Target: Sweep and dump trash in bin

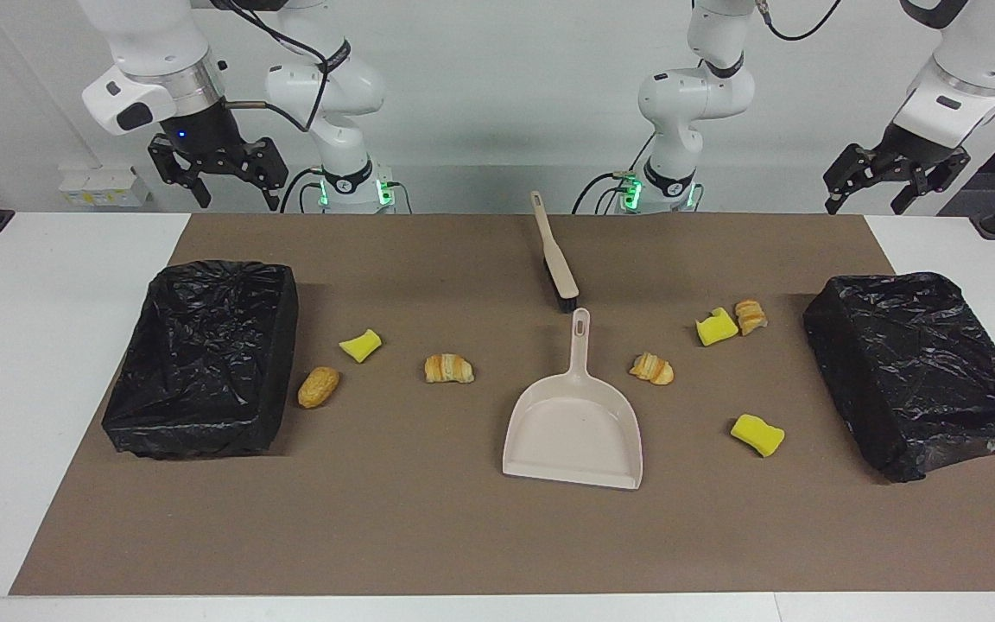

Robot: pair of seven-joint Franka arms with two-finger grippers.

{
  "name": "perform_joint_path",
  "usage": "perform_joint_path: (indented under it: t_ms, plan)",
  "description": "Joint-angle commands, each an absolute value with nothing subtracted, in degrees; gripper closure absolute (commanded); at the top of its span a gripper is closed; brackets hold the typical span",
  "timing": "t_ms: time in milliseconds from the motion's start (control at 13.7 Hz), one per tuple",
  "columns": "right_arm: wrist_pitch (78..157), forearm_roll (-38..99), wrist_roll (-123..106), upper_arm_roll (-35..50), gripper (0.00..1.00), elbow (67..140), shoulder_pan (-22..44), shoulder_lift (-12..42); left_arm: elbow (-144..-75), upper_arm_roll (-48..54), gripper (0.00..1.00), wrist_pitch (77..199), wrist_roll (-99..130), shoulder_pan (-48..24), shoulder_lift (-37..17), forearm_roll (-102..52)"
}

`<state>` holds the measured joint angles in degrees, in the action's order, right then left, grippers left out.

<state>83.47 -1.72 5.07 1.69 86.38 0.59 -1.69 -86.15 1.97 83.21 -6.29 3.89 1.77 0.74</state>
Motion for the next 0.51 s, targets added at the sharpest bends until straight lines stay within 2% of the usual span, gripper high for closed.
perform_joint_path:
  t_ms: [0, 220, 439]
  plan:
    - [84.20, -2.64, 6.14, 1.93, 0.00, 87.71, 0.62, -2.55, -86.31, 1.93, 0.00, 82.62, -6.77, 4.13, 2.20, 0.26]
    - [85.95, -2.37, 5.36, 1.93, 0.00, 87.89, 0.35, -2.55, -86.31, 1.93, 0.00, 82.53, -6.77, 4.13, 2.20, 0.26]
    - [84.47, -2.55, 5.37, 1.93, 0.00, 88.15, 0.09, -2.81, -86.31, 1.93, 0.00, 82.62, -6.77, 4.13, 2.20, 0.26]
